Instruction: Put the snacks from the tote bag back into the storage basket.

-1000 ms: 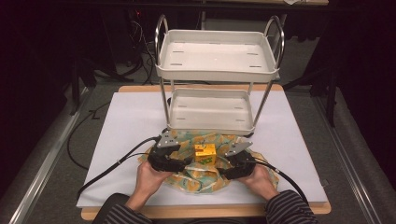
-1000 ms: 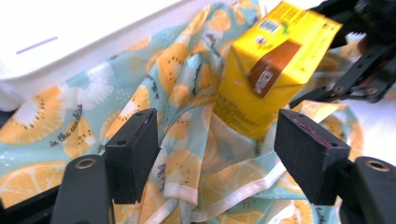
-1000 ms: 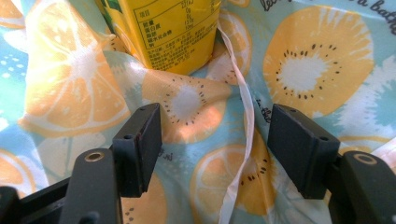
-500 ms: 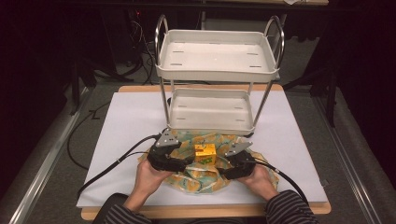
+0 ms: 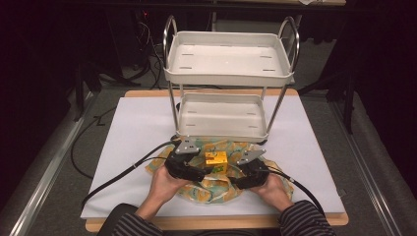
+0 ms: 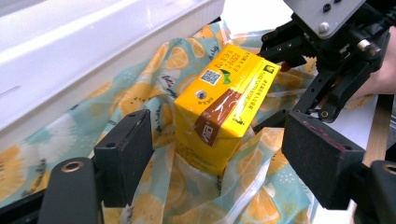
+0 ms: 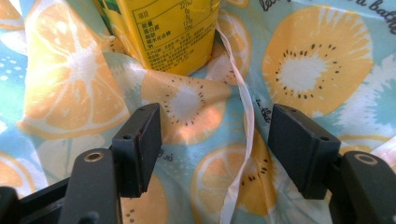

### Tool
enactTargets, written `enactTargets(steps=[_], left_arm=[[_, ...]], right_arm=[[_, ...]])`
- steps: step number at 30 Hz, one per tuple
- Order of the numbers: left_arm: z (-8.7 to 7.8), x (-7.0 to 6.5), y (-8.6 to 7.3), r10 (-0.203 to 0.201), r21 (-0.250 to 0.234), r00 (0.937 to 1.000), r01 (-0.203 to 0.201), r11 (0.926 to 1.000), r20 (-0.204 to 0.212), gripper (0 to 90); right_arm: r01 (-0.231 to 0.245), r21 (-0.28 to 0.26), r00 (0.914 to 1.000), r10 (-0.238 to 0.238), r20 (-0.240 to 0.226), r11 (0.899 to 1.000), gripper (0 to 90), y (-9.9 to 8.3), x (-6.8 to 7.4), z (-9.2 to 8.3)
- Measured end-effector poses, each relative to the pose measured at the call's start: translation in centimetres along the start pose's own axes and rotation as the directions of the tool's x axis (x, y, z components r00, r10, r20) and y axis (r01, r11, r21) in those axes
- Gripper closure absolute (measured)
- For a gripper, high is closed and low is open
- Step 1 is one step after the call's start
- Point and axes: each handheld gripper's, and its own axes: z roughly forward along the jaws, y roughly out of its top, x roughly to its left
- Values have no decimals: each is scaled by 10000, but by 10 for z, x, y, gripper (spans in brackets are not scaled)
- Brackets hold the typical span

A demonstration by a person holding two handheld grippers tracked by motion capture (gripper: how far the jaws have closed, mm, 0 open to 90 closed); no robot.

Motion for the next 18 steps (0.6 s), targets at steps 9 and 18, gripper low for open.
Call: enactTargets(steps=[9, 18], left_arm=[[13, 2, 1, 95, 235, 9999, -97, 9997, 62, 255], [22, 5, 0, 51, 271, 9999, -53, 9996, 102, 258]], right_arm=[[14, -9, 10000, -14, -1, 10000, 356, 0, 0, 0], [15, -14, 10000, -15, -5, 10000, 356, 0, 0, 0]])
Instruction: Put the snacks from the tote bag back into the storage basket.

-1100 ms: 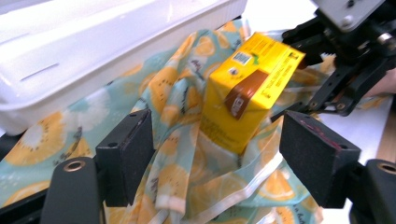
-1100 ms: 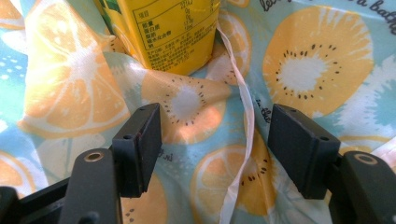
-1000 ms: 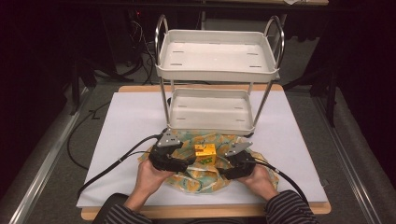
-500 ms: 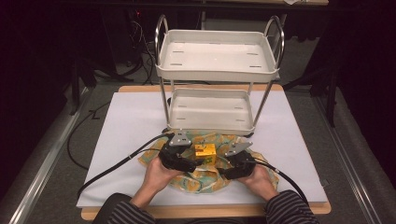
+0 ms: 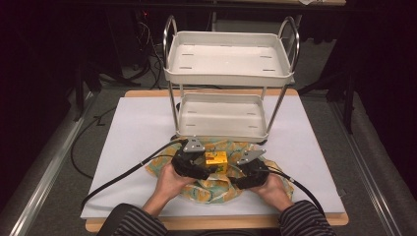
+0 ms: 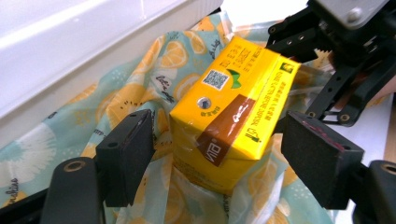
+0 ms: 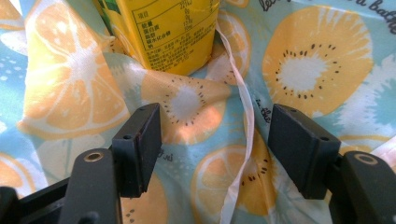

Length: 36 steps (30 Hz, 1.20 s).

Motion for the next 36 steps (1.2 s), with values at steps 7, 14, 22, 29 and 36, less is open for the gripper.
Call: enactTargets(steps=[7, 14, 22, 29, 36], left_arm=[[6, 2, -1, -37, 17, 10000, 37, 10000, 36, 266], [14, 0, -1, 269, 228, 9996, -268, 9994, -33, 283], [19, -3, -3, 404, 356, 9992, -402, 9986, -34, 340], [18, -4, -4, 567, 418, 9984, -563, 9975, -75, 389], [17, -5, -5, 779, 481, 9969, -772, 9959, -130, 460]], right_arm=[[6, -2, 10000, -6, -14, 10000, 356, 0, 0, 0], [3, -19, 10000, -3, 1, 10000, 356, 0, 0, 0], [16, -16, 10000, -16, 1, 10000, 356, 0, 0, 0], [10, -22, 10000, -10, -10, 10000, 356, 0, 0, 0], [14, -26, 10000, -14, -6, 10000, 356, 0, 0, 0]])
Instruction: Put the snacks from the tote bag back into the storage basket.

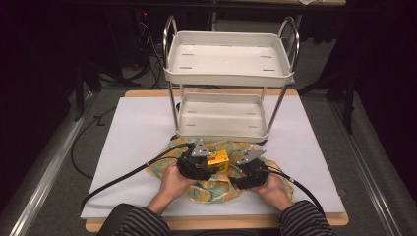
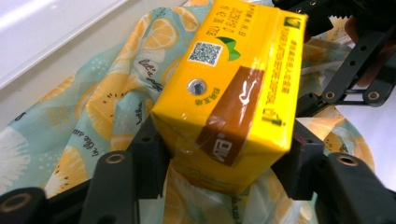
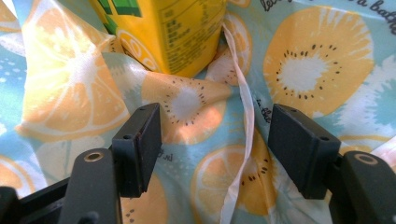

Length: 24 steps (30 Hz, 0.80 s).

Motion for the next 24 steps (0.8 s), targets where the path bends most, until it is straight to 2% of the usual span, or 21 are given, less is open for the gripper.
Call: enactTargets(steps=[11, 24], left_arm=[[-2, -1, -1, 161, 71, 9999, -161, 9998, 46, 519], [-3, -1, 1, -4, 120, 10000, 4, 9999, 71, 525]], right_arm=[[11, 3, 10000, -11, -6, 10000, 356, 0, 0, 0], [21, 1, 10000, -21, -25, 10000, 356, 0, 0, 0]])
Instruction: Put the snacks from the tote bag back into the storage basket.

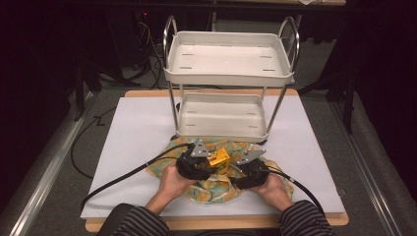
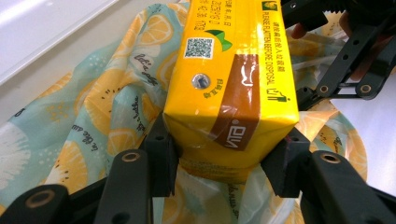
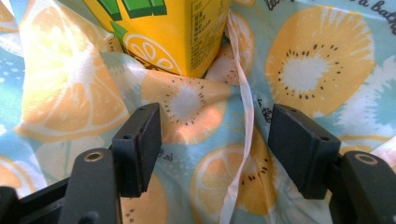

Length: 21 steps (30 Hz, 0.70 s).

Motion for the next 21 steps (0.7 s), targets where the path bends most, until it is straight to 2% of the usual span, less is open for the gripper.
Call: enactTargets(steps=[11, 21], left_arm=[[-3, 1, 2, -96, -94, 9999, 96, 9999, 37, 530], [-8, 2, 4, -146, -401, 9998, 150, 9991, 98, 531]], right_arm=[[13, 1, 10000, -13, -1, 10000, 356, 0, 0, 0], [36, -13, 10000, -36, 10, 10000, 355, 0, 0, 0]])
